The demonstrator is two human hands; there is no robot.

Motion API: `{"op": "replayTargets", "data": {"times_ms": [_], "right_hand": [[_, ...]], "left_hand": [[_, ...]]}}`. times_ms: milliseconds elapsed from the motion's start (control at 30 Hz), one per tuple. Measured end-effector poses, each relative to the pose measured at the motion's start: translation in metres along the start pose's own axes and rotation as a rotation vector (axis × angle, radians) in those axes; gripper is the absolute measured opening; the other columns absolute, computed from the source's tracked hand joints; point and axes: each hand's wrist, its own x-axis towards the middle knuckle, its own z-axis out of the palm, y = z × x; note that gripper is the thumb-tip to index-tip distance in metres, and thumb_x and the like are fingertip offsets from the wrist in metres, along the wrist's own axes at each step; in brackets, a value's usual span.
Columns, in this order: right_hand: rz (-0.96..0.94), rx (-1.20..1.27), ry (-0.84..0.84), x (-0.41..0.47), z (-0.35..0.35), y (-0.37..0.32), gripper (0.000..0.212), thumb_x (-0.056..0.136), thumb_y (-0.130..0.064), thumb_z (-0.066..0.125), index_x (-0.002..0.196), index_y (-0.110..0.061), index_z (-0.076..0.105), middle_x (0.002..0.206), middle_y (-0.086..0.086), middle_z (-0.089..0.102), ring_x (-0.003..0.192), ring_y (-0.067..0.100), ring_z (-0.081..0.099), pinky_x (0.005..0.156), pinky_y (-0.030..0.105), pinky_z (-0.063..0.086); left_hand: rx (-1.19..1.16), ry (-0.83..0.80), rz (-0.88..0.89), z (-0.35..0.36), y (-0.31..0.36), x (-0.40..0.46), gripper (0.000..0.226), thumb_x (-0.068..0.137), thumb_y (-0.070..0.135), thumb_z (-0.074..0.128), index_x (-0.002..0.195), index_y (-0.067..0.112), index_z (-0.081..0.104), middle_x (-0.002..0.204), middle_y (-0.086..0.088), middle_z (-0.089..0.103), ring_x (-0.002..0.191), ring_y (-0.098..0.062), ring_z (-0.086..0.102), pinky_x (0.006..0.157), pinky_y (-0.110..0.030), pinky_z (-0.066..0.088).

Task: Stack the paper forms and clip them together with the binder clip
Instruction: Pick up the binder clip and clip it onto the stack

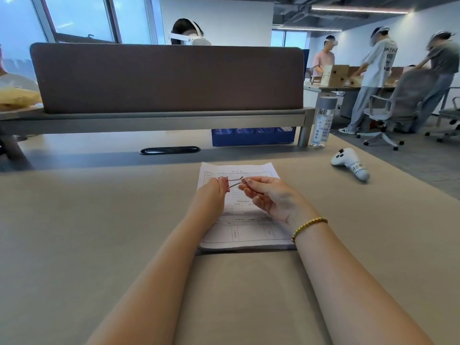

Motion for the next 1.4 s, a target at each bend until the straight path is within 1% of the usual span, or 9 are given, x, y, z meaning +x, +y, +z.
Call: {"op": "replayTargets", "data": {"times_ms": [133, 300, 433, 567, 733, 967, 1067, 1200, 1400], "right_hand": [[0.031, 0.064, -0.045, -0.002, -0.002, 0.0, 0.013, 0.092, -0.003, 0.052, 0.091, -0.002, 0.065, 0.074, 0.007, 0.07, 0.058, 0.008, 0.064, 0.041, 0.011, 0.05], [0.024, 0.048, -0.041, -0.004, -0.001, 0.002, 0.013, 0.092, -0.002, 0.051, 0.091, -0.001, 0.064, 0.075, 0.008, 0.069, 0.057, 0.008, 0.062, 0.04, 0.011, 0.049], [-0.007, -0.037, -0.016, -0.004, 0.003, 0.004, 0.012, 0.094, -0.002, 0.05, 0.089, -0.003, 0.061, 0.076, 0.009, 0.068, 0.058, 0.008, 0.06, 0.039, 0.011, 0.046], [-0.027, -0.226, 0.048, -0.002, 0.007, 0.005, 0.01, 0.095, -0.005, 0.049, 0.088, -0.007, 0.056, 0.078, 0.008, 0.064, 0.058, 0.01, 0.055, 0.036, 0.013, 0.041], [-0.055, -0.324, 0.055, 0.001, 0.009, 0.006, 0.018, 0.098, -0.011, 0.044, 0.081, -0.01, 0.051, 0.072, 0.007, 0.054, 0.049, 0.01, 0.045, 0.031, 0.012, 0.03], [-0.042, -0.313, -0.015, 0.003, 0.012, 0.011, 0.029, 0.099, -0.019, 0.044, 0.072, -0.01, 0.049, 0.047, -0.004, 0.043, 0.03, 0.002, 0.032, 0.028, 0.012, 0.021], [-0.062, -0.31, 0.056, 0.004, 0.013, 0.009, 0.029, 0.099, -0.018, 0.044, 0.071, -0.011, 0.048, 0.048, -0.004, 0.04, 0.03, 0.002, 0.031, 0.028, 0.012, 0.021], [-0.153, -0.625, 0.248, 0.006, 0.004, 0.007, 0.023, 0.099, -0.019, 0.042, 0.078, -0.011, 0.049, 0.059, -0.001, 0.04, 0.046, 0.009, 0.034, 0.037, 0.016, 0.026], [-0.264, -0.874, 0.236, 0.007, 0.008, 0.011, 0.022, 0.098, -0.02, 0.043, 0.083, -0.009, 0.054, 0.065, -0.001, 0.047, 0.056, 0.011, 0.04, 0.051, 0.02, 0.032]], "left_hand": [[0.022, 0.0, 0.004, 0.002, 0.0, 0.0, 0.029, 0.099, 0.013, 0.026, 0.114, 0.002, 0.048, 0.114, -0.016, 0.058, 0.081, -0.019, 0.041, 0.072, -0.026, 0.035], [0.109, -0.037, 0.04, 0.001, 0.0, 0.003, 0.034, 0.099, 0.017, 0.023, 0.112, 0.001, 0.05, 0.112, -0.017, 0.061, 0.088, -0.025, 0.052, 0.074, -0.029, 0.038], [0.083, -0.063, 0.045, 0.0, 0.002, -0.001, 0.034, 0.099, 0.016, 0.025, 0.117, 0.002, 0.051, 0.117, -0.016, 0.062, 0.107, -0.03, 0.057, 0.091, -0.036, 0.044], [-0.021, -0.09, -0.014, -0.001, -0.002, 0.001, 0.031, 0.097, 0.01, 0.03, 0.122, 0.003, 0.048, 0.118, -0.014, 0.06, 0.106, -0.029, 0.057, 0.092, -0.035, 0.045], [-0.469, -0.207, -0.03, -0.009, 0.005, -0.004, 0.036, 0.1, 0.027, 0.022, 0.076, 0.016, 0.046, 0.066, 0.0, 0.044, 0.056, -0.012, 0.038, 0.052, -0.019, 0.035], [-0.857, -0.446, -0.117, -0.018, 0.003, -0.01, 0.039, 0.1, 0.031, 0.023, 0.073, 0.017, 0.047, 0.052, 0.006, 0.039, 0.041, -0.004, 0.03, 0.032, -0.012, 0.023], [-0.702, -0.361, -0.098, -0.015, 0.002, -0.01, 0.04, 0.1, 0.028, 0.025, 0.073, 0.017, 0.052, 0.062, 0.002, 0.049, 0.046, -0.007, 0.035, 0.033, -0.012, 0.026], [-0.664, -0.233, -0.11, -0.017, 0.005, -0.009, 0.045, 0.099, 0.037, 0.022, 0.082, 0.018, 0.059, 0.079, 0.001, 0.063, 0.059, -0.012, 0.049, 0.041, -0.016, 0.038], [-0.483, -0.075, -0.034, -0.015, 0.006, -0.008, 0.035, 0.098, 0.029, 0.036, 0.09, 0.007, 0.062, 0.068, 0.002, 0.06, 0.053, -0.01, 0.047, 0.041, -0.018, 0.037]]}}
